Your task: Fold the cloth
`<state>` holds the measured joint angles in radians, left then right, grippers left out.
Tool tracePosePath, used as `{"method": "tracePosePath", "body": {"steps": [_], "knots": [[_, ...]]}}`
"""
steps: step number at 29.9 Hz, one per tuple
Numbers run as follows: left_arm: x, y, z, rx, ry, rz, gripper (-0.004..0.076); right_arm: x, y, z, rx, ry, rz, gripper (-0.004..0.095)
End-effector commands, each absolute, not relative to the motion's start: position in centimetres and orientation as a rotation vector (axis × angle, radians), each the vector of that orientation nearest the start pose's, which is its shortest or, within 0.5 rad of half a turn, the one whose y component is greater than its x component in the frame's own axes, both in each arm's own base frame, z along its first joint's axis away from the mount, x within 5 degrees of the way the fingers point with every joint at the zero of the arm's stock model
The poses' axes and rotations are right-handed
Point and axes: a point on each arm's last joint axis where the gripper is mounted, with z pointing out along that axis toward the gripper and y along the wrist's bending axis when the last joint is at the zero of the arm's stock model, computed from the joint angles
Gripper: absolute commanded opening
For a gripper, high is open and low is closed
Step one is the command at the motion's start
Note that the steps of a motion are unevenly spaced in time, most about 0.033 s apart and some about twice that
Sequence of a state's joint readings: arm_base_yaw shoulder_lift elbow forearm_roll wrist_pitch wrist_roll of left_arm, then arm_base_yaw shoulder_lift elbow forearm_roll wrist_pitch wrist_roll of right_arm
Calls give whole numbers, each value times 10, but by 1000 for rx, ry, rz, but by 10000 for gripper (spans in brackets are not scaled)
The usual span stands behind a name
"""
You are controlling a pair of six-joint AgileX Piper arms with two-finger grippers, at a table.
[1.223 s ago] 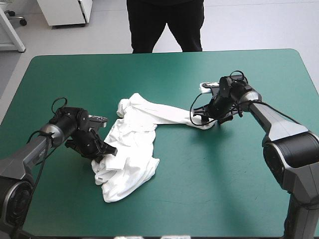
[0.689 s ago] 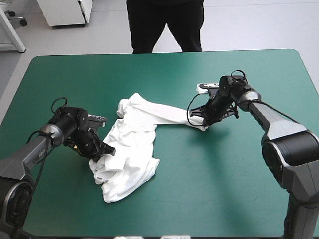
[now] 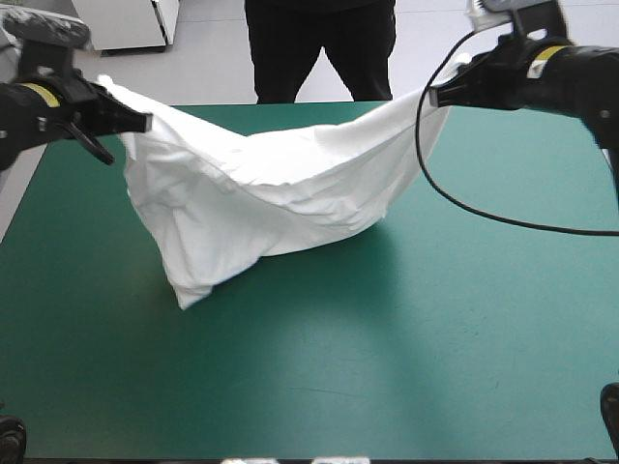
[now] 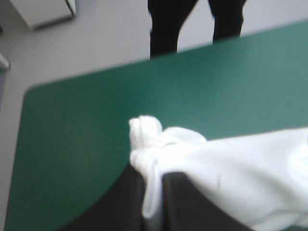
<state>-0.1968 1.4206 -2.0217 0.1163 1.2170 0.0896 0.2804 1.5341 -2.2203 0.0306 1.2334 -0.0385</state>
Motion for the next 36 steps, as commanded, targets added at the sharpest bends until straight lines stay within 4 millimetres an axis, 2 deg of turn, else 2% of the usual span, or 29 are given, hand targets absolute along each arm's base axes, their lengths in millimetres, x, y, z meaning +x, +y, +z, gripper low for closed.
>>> {"method": "tracePosePath", "body": {"steps": [1, 6, 11, 15, 17, 19, 23, 26, 30, 33, 36], "knots": [[194, -33, 609, 254, 1718, 16, -9, 207, 59, 614, -288, 1735, 154, -17], [139, -33, 659, 291, 1405, -88, -9, 155, 44, 655, -289, 1496, 141, -17], [90, -34, 690, 322, 1143, -188, -9, 107, 33, 687, -254, 1226, 173, -17], [53, -30, 706, 334, 958, -209, -9, 75, 27, 703, -249, 1050, 206, -16], [38, -28, 709, 334, 921, -206, -9, 65, 26, 705, -253, 1021, 228, -16], [32, -26, 706, 343, 945, -192, -9, 63, 26, 702, -248, 1052, 249, -16], [42, -28, 688, 392, 1167, -174, -9, 70, 28, 686, -262, 1247, 268, -16], [53, -27, 673, 376, 1344, -182, -9, 72, 29, 683, -242, 1291, 327, -15], [60, -29, 666, 349, 1418, -236, -9, 72, 31, 678, -244, 1345, 362, -15], [81, -33, 646, 359, 1554, -246, -9, 80, 35, 666, -250, 1448, 385, -15], [115, -37, 608, 358, 1762, -213, -9, 101, 41, 638, -260, 1622, 376, -15]]}}
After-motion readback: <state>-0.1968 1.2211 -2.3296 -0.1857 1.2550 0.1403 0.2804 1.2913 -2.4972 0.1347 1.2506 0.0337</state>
